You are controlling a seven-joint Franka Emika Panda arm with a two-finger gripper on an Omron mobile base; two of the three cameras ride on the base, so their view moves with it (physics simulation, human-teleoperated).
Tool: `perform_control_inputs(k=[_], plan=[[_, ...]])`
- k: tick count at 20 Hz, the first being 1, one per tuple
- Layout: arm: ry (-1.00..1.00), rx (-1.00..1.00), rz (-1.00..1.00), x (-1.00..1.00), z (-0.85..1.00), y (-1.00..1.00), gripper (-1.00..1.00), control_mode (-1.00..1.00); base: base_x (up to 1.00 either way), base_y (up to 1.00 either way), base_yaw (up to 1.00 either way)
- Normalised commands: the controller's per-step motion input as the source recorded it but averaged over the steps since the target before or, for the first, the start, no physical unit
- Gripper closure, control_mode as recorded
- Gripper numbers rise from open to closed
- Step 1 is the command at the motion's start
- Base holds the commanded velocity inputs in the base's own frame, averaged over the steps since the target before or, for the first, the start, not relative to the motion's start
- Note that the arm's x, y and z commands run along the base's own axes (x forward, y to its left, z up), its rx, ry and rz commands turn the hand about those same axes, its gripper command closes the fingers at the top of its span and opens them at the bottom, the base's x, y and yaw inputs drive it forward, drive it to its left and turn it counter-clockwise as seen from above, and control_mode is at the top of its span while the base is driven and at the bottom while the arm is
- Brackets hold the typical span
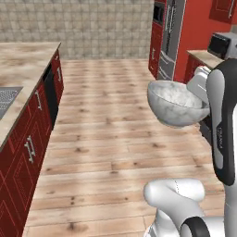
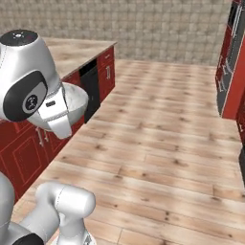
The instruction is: Move the bowls from the cabinet to the plates on the dining table.
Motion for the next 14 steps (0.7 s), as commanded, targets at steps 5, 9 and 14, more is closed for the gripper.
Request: perform_control_inputs(k=[5,9,14], plan=[[0.0,0.0,0.0,0.0,0.0,0.0,1.0,1.0,0.02,0.23,0.39],[0.0,0.0,0.0,0.0,0.0,0.0,1.0,1.0,0.33,0.04,0.36],[0.0,0.0,0.0,0.0,0.0,0.0,1.0,1.0,0.95,0.0,0.21]])
